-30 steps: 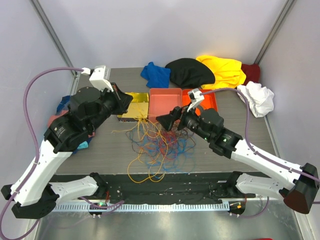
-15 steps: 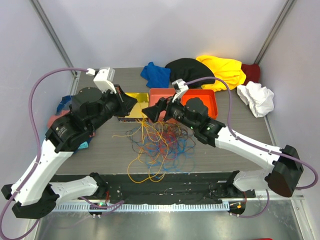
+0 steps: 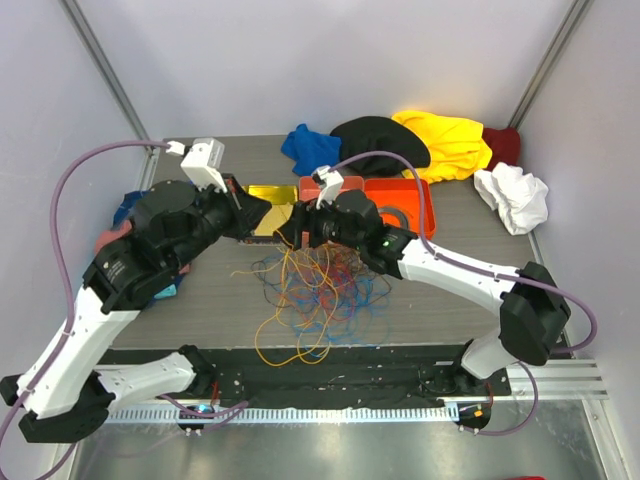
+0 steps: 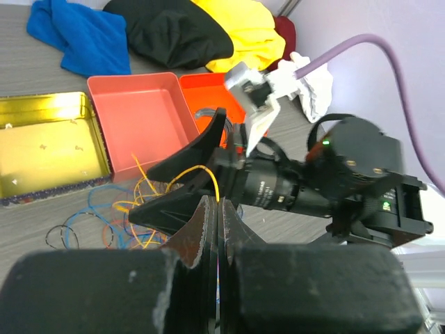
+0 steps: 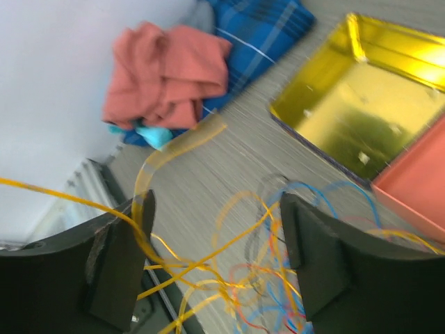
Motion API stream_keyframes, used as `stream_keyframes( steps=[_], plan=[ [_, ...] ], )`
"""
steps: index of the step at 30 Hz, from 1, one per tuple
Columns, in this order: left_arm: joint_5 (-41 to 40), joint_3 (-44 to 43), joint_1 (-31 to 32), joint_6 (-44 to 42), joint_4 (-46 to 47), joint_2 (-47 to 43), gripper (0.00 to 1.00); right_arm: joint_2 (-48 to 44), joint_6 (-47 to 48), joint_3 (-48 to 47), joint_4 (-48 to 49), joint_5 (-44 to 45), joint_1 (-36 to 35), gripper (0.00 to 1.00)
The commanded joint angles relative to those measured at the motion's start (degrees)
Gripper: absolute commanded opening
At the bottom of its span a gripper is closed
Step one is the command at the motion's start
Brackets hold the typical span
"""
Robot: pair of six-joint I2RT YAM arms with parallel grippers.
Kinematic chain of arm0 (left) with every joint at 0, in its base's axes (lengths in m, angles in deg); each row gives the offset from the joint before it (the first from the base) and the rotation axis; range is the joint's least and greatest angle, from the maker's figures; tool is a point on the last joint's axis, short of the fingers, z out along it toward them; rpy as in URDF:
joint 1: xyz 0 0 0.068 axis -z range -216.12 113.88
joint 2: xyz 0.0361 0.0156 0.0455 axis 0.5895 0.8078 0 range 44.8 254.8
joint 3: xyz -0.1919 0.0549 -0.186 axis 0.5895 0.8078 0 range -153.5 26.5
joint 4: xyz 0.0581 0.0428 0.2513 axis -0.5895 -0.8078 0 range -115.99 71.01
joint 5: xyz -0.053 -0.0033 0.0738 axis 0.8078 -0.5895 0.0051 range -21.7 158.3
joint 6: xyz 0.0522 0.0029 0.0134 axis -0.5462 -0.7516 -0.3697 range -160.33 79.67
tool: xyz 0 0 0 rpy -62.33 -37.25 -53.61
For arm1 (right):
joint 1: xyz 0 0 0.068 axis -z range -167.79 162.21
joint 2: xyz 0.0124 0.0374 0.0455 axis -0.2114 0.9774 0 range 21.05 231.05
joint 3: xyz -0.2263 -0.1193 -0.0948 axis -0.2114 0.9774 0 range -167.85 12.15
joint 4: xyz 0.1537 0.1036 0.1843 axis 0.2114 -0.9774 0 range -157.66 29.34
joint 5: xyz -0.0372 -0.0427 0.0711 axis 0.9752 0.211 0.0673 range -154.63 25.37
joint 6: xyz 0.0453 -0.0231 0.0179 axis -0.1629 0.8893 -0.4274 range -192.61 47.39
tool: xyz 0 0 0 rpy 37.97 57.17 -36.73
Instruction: Untangle the cables
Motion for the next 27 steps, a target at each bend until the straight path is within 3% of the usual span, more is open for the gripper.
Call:
stream_keyframes(
  steps=[1, 8, 14, 17, 19, 25, 27],
  plan=[
    [-2.6, -4.7, 0.2, -3.0, 3.1, -3.0, 0.0, -1.6, 1.9, 1.6, -6.1, 6.6, -0.2, 0.71],
    [-12.6, -13.9, 0.2, -6.3, 0.5, -3.1, 0.0, -9.9, 0.0, 10.2, -9.8, 17.7, -0.2, 0.63],
    [-14.7, -17.8, 0.2, -8.0, -0.7, -2.1, 0.0, -17.3, -0.7, 17.6, -14.4, 22.2, -0.1, 0.28],
    [-14.5, -19.1, 0.1, -8.4, -1.2, -1.3, 0.0, -20.6, -1.6, 20.3, -15.9, 23.3, -0.1, 0.21],
    [-14.7, -20.5, 0.2, -8.7, -1.9, -0.9, 0.0, -22.1, -2.1, 21.9, -17.6, 24.7, -0.1, 0.11],
    [-15.5, -25.1, 0.1, -10.4, -2.7, 1.1, 0.0, -29.8, -3.0, 25.9, -19.6, 25.7, -0.1, 0.1],
    [-15.5, -26.4, 0.1, -10.7, -2.6, 2.0, 0.0, -32.1, -2.7, 25.9, -19.0, 24.9, -0.1, 0.16]
  ],
)
